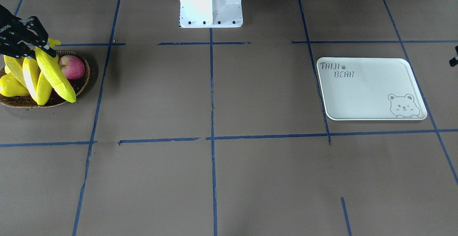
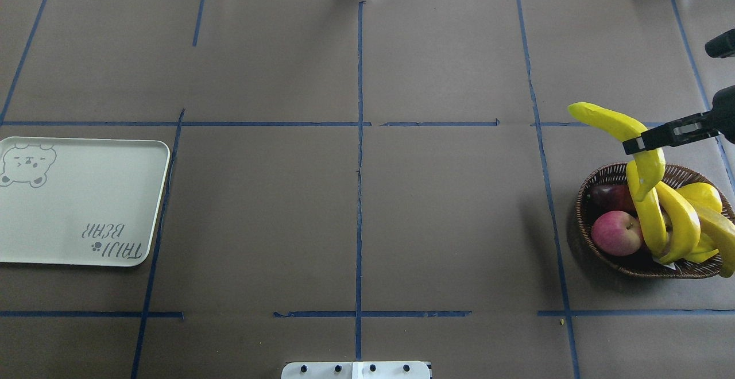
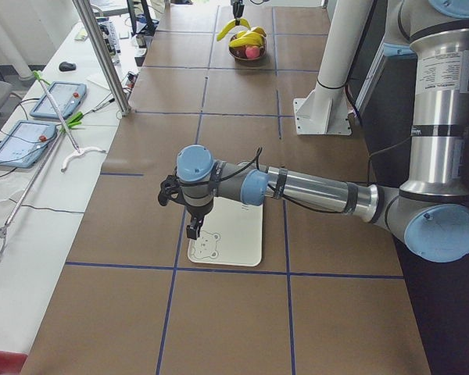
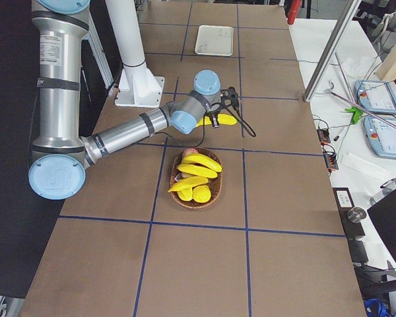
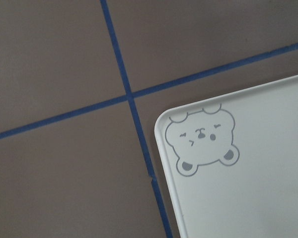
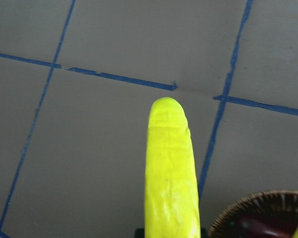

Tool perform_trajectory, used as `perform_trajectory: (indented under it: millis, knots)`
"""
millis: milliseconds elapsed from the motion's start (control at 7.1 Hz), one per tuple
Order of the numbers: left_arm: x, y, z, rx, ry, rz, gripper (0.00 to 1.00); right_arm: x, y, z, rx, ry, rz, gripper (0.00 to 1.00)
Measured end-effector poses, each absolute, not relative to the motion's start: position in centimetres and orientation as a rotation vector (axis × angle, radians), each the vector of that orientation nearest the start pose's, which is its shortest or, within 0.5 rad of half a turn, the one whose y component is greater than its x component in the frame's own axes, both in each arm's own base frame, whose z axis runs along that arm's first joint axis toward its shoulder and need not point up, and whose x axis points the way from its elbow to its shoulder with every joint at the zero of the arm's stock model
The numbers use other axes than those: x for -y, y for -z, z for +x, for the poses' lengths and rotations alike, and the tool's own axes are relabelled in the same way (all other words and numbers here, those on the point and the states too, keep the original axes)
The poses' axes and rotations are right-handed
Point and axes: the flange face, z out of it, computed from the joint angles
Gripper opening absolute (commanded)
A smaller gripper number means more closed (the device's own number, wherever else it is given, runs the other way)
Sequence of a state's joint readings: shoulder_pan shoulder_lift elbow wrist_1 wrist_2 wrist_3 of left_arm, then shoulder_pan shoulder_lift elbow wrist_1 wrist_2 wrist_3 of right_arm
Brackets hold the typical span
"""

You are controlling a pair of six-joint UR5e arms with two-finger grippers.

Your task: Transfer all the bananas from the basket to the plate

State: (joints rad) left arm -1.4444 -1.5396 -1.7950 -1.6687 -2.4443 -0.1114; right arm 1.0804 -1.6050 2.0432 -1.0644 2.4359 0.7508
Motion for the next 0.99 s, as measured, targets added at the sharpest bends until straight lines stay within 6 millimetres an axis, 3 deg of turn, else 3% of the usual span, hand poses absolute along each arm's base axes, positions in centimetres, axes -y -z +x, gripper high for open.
perform_trajectory:
  millis: [423,986]
  knots:
    - [48.0,-48.3,9.0,-1.08,-0.068,0.192,1.0,43.3,-32.5,-22.5,1.21,0.099,0.223,0.0]
    - [46.6,-34.9,23.1,-1.307,-0.071,0.031,1.0,43.5,-26.6,-27.9,1.331,-0.012,0.264,0.0]
